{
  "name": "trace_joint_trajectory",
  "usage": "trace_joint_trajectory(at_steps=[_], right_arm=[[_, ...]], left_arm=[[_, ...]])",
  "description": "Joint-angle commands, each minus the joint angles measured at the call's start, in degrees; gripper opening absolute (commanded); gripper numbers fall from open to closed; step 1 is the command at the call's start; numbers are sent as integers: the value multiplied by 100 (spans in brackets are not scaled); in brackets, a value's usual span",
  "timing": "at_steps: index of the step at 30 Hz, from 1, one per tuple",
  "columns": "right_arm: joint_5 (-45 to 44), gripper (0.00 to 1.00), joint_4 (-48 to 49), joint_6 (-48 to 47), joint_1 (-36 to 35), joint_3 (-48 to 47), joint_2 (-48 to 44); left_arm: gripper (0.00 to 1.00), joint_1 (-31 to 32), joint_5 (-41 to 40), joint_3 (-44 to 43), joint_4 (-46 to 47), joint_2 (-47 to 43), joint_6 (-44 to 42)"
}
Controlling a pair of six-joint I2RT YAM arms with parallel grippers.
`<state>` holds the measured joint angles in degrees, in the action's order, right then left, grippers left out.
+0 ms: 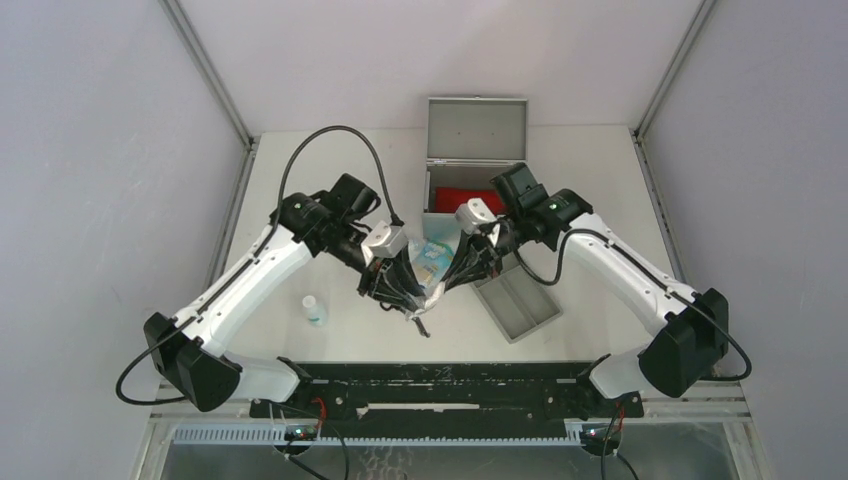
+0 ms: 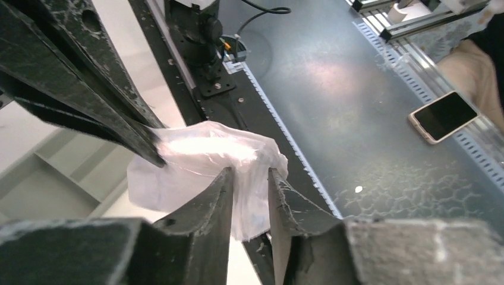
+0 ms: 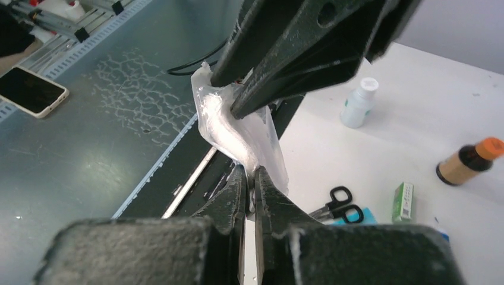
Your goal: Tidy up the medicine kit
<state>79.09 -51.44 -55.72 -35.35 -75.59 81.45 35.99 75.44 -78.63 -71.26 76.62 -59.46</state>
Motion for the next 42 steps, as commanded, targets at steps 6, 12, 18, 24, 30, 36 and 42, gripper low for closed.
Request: trace_joint_trajectory(at_steps=[6,12,18,24,30,36,42], right_arm=[[-679,0,1151,2336,1088,-209,162],[-2385,0,2494,4372,1598,-344,476],[-3306,0,2108,5259,1921,-1503,1617],[-3733,0,1621,5803,1997,-2683,2745],[-3831,0,1140,5980,1976,-3602,3721],[-3793,3,857,6104,1954,-4158,4447],[-3905,7,829,6210,1886,-4393,4906]], left_arm=[[62,-1324,-260,-562,372,-270,797],[71,-1920,-1279,-192,1871,-821,2111],[84,-1942,-1803,307,2515,-1272,2564],[86,-1946,-2193,547,2797,-1490,2758],[86,-1946,-2309,655,2820,-1621,2811],[87,-1934,-2402,784,2886,-1665,2816],[87,-1938,-2420,835,2883,-1686,2841]])
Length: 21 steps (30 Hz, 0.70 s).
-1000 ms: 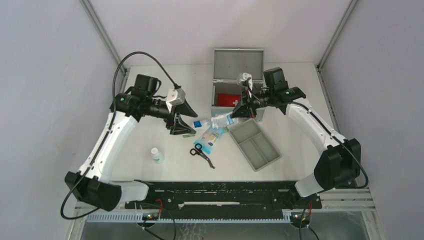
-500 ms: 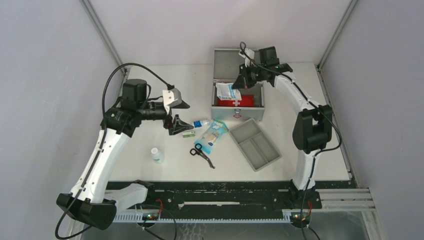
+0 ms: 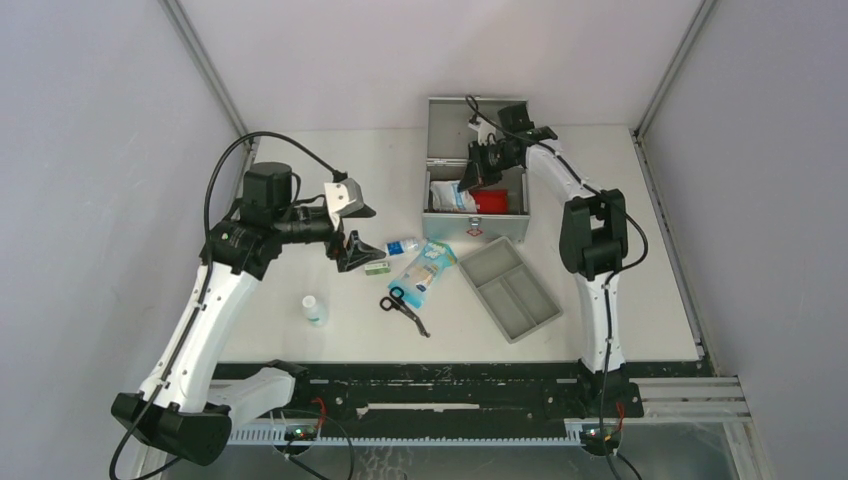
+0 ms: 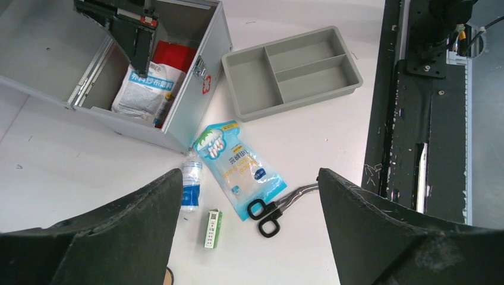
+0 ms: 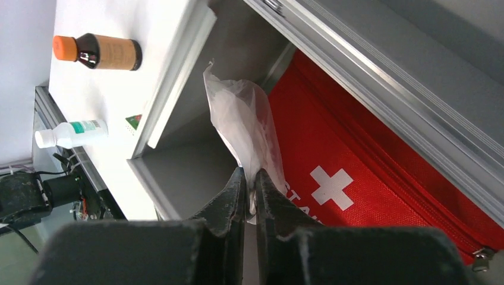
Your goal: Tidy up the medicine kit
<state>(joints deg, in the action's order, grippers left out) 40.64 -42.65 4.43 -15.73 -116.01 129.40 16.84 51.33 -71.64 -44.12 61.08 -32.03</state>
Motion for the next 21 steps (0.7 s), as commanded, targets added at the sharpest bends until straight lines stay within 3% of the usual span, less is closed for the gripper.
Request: trace_joint_trajectory(at_steps=[1,17,21], right_arm=[[-64,8,-24,225,-84,-369,157],[-849,18,599,432,-115,-502,341],[-1005,24,661,471,-97,-518,318]], left_arm=[[87,-26,-9,139,167,-146,94],[89,-21,-140,368,140,-299,22],[90,-25,-167,425,108,-337,-35]])
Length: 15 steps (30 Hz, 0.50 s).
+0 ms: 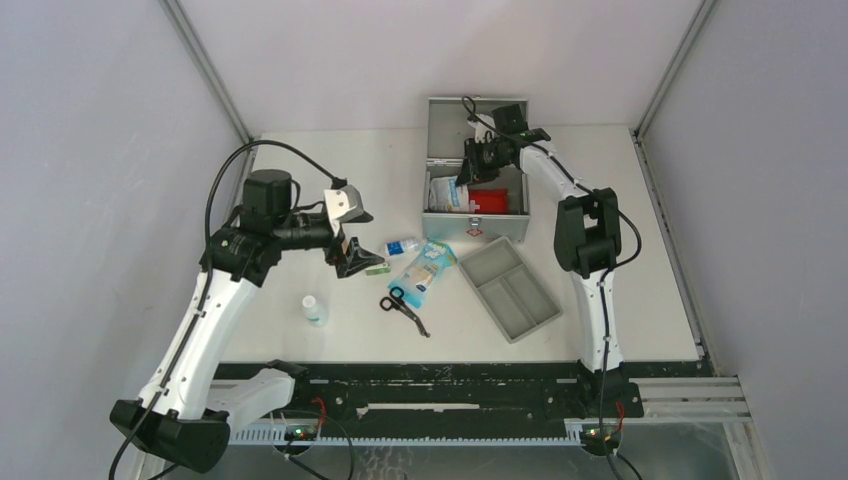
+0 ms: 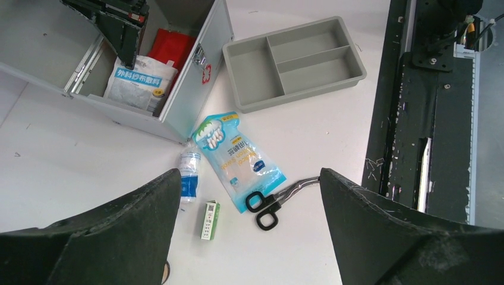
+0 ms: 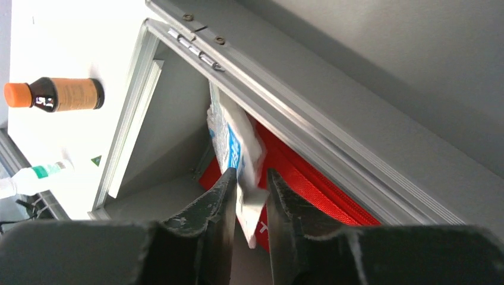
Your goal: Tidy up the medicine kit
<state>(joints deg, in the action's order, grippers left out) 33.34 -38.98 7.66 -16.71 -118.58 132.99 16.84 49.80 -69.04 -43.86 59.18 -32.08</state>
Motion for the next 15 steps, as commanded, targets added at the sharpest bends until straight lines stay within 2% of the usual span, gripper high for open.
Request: trace_joint_trajectory(at_steps=[1,4,9,14,15], right_arm=[[-343,27,295,148,1,-256,-51],[-451,37,257,139,10,-253,-107],[-569,45,185,99,40,-191,-308],[-723,56,172,-27,95,22,-717],[-753,58,176,-54,109,118,-816]], left_arm=[[90,-20,-14,171,78,-148,-35],[90,-25,-29,191,79,-161,-55],[90,-27,-161,207,107,-162,-69],[92,-27,-677,278,352,-174,171],[95,-23,-862,304,423,-176,236]])
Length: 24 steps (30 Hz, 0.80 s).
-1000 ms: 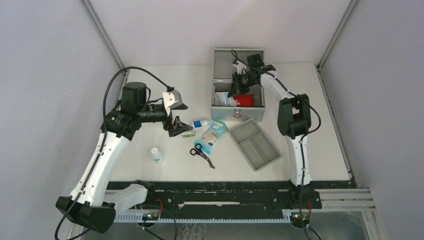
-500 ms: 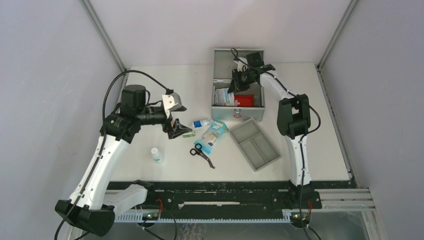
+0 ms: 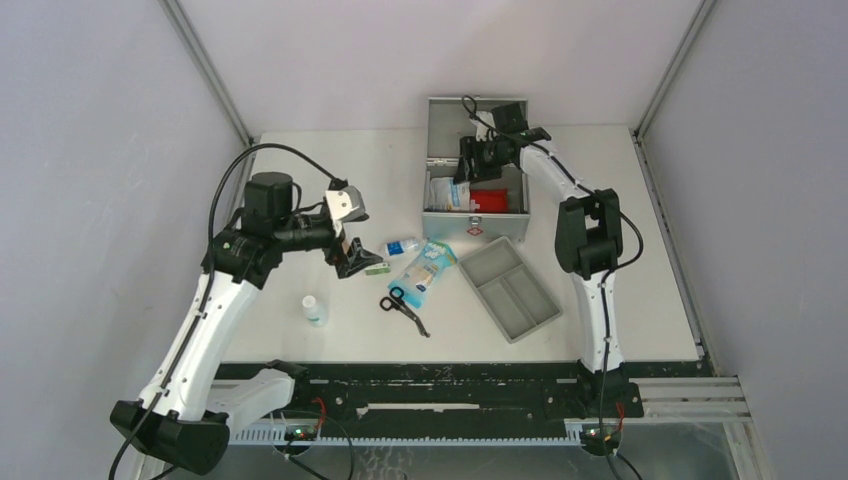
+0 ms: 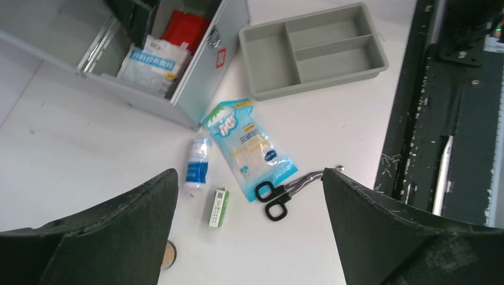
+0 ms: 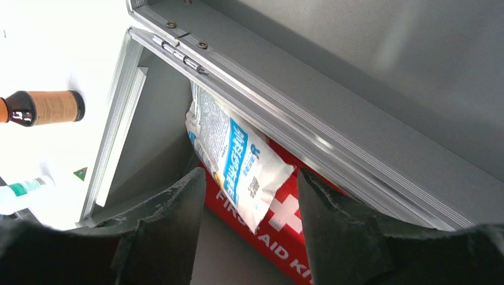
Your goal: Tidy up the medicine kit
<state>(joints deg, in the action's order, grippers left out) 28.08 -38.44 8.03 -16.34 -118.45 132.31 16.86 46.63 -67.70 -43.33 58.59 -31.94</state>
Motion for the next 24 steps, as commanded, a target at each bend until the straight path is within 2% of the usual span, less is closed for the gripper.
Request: trace_joint_trajectory(at_steps=[1,6,13,20,24], right_arm=[[-250,60,146,-130,77,185,-851],[-243,63,178,-232,96,569,-1400],[-37,64,208,-524,121,1360,-2362],[639,64,375,-849,265,2332,-3568],[902,64,380,-1196,307,2876,-4158]], left_arm=[[98,-30,-724,202,457,-114,296],[100,-28,-1373,427,719,-117,358],[100,25,-1770,970,1063,19,71],[99,306,-2519,1313,1264,720,-394],[97,545,-2889,1352,1428,1220,-348]])
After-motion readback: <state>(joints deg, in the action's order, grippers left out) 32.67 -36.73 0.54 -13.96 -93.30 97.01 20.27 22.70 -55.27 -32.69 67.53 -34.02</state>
